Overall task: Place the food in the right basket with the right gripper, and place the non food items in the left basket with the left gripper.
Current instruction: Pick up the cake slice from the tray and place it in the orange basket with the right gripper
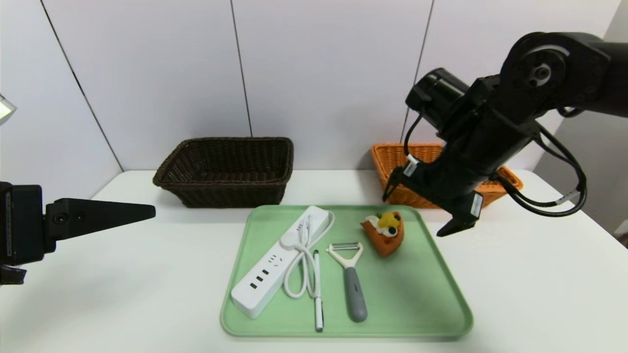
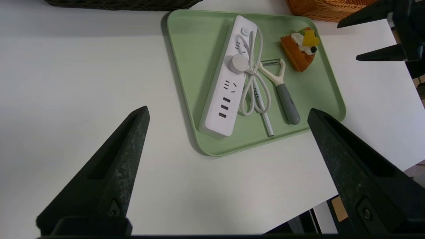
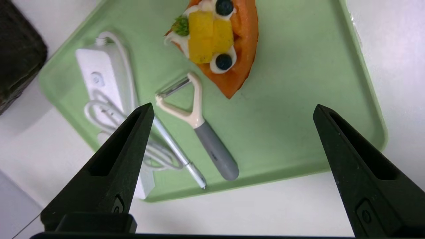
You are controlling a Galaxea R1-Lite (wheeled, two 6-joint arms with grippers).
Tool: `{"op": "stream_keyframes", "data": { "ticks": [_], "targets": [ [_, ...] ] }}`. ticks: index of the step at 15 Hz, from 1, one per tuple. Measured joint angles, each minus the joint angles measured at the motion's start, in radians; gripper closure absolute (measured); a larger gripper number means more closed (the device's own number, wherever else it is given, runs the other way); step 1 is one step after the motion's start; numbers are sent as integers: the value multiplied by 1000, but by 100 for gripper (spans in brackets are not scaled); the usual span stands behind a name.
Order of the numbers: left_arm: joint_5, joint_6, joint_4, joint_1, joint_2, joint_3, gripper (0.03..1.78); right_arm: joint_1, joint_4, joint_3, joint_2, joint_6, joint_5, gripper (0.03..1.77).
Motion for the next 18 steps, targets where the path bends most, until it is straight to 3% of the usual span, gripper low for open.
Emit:
{"op": "stream_keyframes", "data": {
  "ticks": [2,9,18],
  "targets": [
    [-1,0,1,-2,-7,6,12,1,-10,-1,40,3,-40,13],
    [-2,0,-2,-41,-24,32,12,18,-111,-1,125,110,-46,11],
    [-2,1,0,-44,-32,33,12,13,-126,-1,183,120,-80,10]
  ]
}}
